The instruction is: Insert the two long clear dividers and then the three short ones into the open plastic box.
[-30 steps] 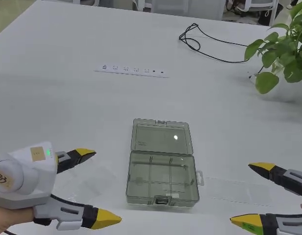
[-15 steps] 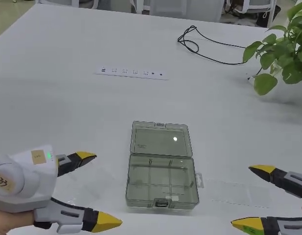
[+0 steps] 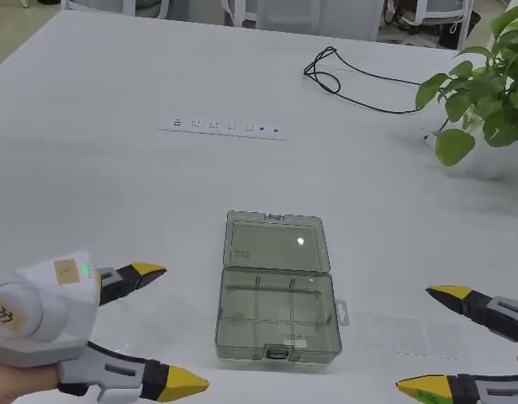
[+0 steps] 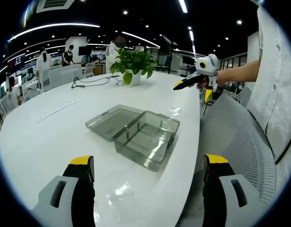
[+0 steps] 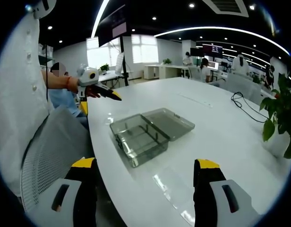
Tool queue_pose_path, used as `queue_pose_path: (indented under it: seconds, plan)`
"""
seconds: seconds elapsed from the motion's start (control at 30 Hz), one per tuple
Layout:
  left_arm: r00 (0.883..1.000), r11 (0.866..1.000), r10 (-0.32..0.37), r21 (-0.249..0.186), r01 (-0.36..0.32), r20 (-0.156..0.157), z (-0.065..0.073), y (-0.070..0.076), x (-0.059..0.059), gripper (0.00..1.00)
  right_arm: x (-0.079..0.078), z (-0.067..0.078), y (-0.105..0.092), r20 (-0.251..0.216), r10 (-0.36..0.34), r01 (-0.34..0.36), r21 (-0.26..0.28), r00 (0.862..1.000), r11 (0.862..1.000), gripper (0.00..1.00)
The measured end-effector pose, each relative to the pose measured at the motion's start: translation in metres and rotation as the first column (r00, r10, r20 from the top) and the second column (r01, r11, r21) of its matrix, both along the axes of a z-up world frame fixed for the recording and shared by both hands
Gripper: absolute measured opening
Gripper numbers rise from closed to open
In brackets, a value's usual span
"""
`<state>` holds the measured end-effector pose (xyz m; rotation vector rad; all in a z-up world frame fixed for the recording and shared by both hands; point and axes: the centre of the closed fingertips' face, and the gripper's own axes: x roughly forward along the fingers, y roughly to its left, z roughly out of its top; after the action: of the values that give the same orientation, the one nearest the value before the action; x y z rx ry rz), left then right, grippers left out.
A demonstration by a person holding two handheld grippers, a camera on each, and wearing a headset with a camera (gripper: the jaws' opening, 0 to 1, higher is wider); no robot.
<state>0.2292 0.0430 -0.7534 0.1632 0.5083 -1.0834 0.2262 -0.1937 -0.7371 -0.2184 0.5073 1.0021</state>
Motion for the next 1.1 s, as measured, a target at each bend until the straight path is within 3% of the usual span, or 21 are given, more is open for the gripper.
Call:
queue_pose_path:
  seconds: [0.33,0.57,0.83,1.1]
  plan:
    - [1.0,1.0,0.016,0.003,-0.016,-0.005,-0.002,0.006,0.002,0.97,0.0,-0.002,0.0,-0.001,-0.004,0.004,0.003,1.0,1.0,0.84]
    - [0.999,0.998,0.05,0.022,-0.05,-0.009,-0.004,0.017,0.007,0.95,-0.001,-0.002,-0.001,-0.003,-0.008,0.008,0.005,1.0,1.0,0.84]
    - [0.99,0.988,0.138,0.07,-0.136,-0.018,-0.01,0.045,0.021,0.9,-0.001,-0.003,-0.001,-0.003,-0.012,0.013,0.008,1.0,1.0,0.83]
    - [0.972,0.969,0.23,0.106,-0.224,-0.046,-0.017,0.07,0.033,0.82,0.0,-0.003,-0.002,-0.001,-0.019,0.019,0.012,1.0,1.0,0.83]
